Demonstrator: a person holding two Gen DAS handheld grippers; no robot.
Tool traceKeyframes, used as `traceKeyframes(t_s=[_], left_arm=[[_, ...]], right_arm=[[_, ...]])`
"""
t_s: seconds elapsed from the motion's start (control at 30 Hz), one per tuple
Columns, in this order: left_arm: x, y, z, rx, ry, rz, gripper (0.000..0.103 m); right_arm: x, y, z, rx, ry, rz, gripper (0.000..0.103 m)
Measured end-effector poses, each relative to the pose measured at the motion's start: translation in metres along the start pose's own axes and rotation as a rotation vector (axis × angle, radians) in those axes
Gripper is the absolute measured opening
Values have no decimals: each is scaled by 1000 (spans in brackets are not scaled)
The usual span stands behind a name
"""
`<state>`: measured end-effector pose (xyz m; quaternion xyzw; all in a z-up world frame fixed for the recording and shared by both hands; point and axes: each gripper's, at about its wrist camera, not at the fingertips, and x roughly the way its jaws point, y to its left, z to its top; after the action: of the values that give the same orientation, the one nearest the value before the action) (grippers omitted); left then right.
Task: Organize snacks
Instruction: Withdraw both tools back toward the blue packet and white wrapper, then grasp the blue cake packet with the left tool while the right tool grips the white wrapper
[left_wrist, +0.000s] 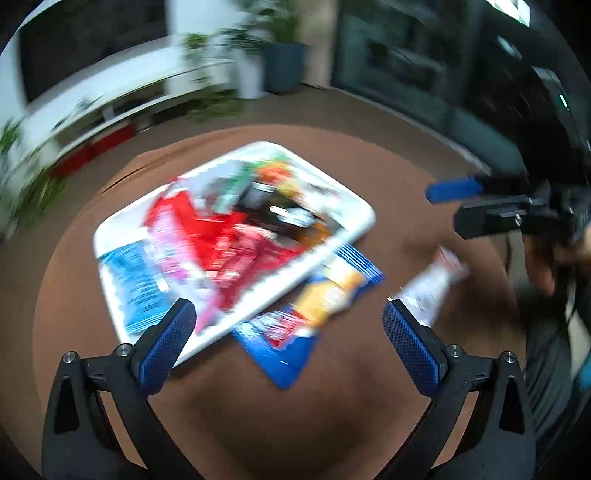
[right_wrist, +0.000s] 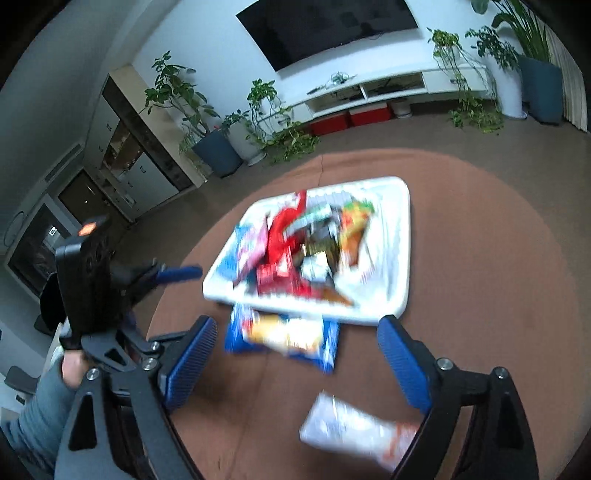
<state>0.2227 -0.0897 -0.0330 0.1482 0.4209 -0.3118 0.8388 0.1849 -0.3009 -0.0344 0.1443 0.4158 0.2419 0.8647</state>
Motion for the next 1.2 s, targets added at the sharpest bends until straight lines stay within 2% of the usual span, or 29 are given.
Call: traceKeyframes(t_s=[0.1, 0.27, 0.57, 0.63, 0.73, 0.93, 0.97, 1.03, 1.2], left_arm=[[6, -29, 2, 139, 42, -25, 103], [27, -47, 7, 233, 138, -83, 103], [49, -44, 14, 243, 253, -163, 99], [56, -45, 15, 249, 276, -169, 94], [66, -40, 15, 231, 301, -146, 94], [78, -31, 17, 210, 326, -153, 93], [80, -32, 17, 216, 332, -158, 90], [86, -34, 17, 230, 350, -161, 75], [95, -32, 18, 230, 373, -160, 72]], right_arm=[[-7, -6, -17, 10, 18, -4, 91], [-17, -5, -30, -22, 25, -1, 91], [-20, -16, -29, 3, 13, 11, 91], [-18, -17, -30, 10, 13, 13, 91], [-18, -20, -31, 14, 12, 14, 91], [-16, -23, -32, 13, 26, 15, 91], [-15, -23, -33, 10, 31, 15, 91], [-13, -22, -33, 4, 44, 14, 91], [-13, -20, -35, -17, 65, 14, 91]])
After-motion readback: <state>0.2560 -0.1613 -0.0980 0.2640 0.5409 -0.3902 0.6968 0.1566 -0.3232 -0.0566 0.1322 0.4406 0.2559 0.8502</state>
